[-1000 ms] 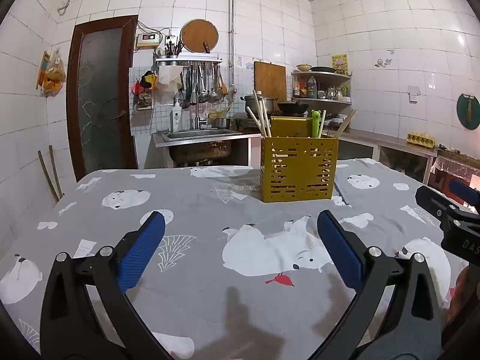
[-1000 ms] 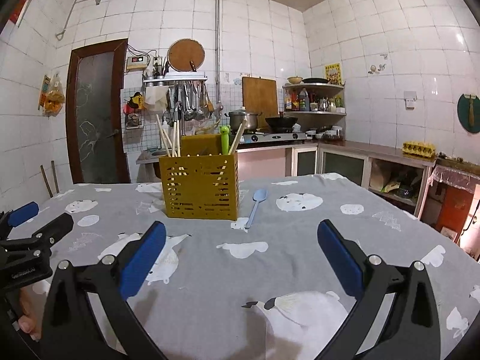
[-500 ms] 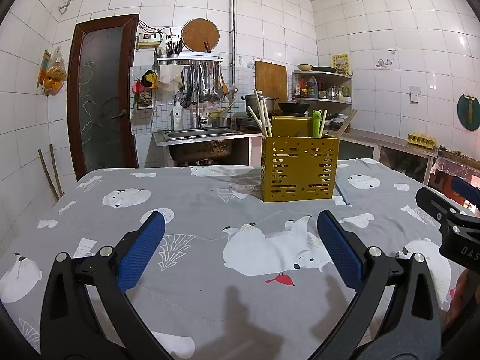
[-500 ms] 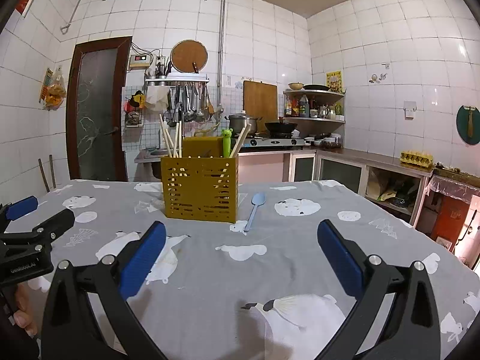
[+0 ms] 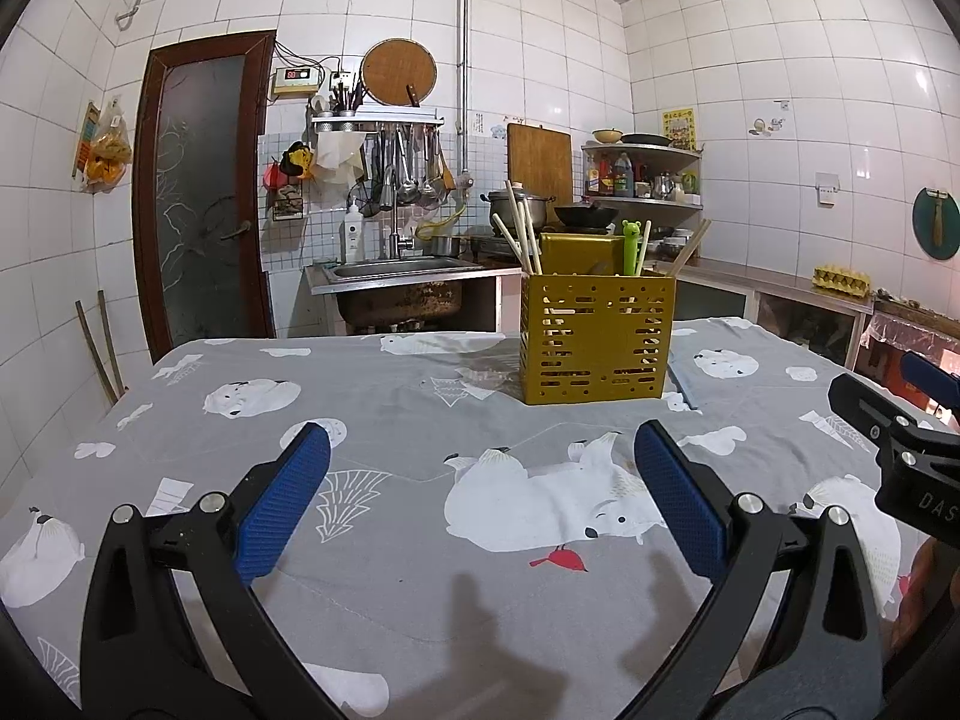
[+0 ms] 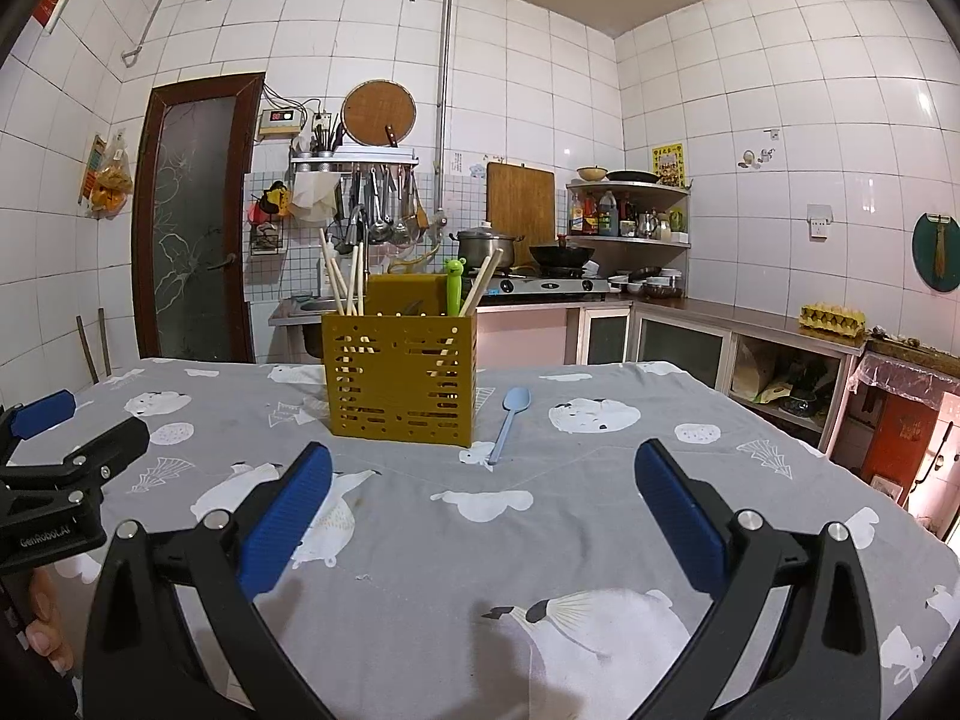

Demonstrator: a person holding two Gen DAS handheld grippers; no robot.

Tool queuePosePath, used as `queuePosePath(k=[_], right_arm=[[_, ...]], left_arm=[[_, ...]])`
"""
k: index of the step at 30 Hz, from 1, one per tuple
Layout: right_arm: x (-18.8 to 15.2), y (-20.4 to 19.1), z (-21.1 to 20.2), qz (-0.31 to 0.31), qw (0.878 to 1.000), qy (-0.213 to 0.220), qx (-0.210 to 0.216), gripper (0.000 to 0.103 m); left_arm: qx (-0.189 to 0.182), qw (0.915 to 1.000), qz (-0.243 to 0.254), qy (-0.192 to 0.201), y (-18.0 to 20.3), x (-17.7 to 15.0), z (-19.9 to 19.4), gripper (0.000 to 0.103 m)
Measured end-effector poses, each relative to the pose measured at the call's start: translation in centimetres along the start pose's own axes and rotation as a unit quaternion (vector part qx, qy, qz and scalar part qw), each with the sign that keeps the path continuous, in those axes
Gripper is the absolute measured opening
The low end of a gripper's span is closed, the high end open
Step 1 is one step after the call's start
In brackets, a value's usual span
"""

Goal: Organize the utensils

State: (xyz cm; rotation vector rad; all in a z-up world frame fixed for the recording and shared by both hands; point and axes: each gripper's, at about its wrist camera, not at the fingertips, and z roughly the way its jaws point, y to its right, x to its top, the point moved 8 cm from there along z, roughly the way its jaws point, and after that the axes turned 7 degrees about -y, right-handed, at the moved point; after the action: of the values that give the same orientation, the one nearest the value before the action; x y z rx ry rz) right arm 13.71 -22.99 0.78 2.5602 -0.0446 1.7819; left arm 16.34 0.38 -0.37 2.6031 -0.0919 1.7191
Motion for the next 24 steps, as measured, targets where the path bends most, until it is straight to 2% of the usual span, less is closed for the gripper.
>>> queuePosePath(k=[24], right_arm=[[0.04,0.08,0.11,0.003,1.000,0.001,-0.001,0.099]], left_arm=[[0.000,1.0000,0.000,0.000,0.03,-0.04,0.00,0.098]])
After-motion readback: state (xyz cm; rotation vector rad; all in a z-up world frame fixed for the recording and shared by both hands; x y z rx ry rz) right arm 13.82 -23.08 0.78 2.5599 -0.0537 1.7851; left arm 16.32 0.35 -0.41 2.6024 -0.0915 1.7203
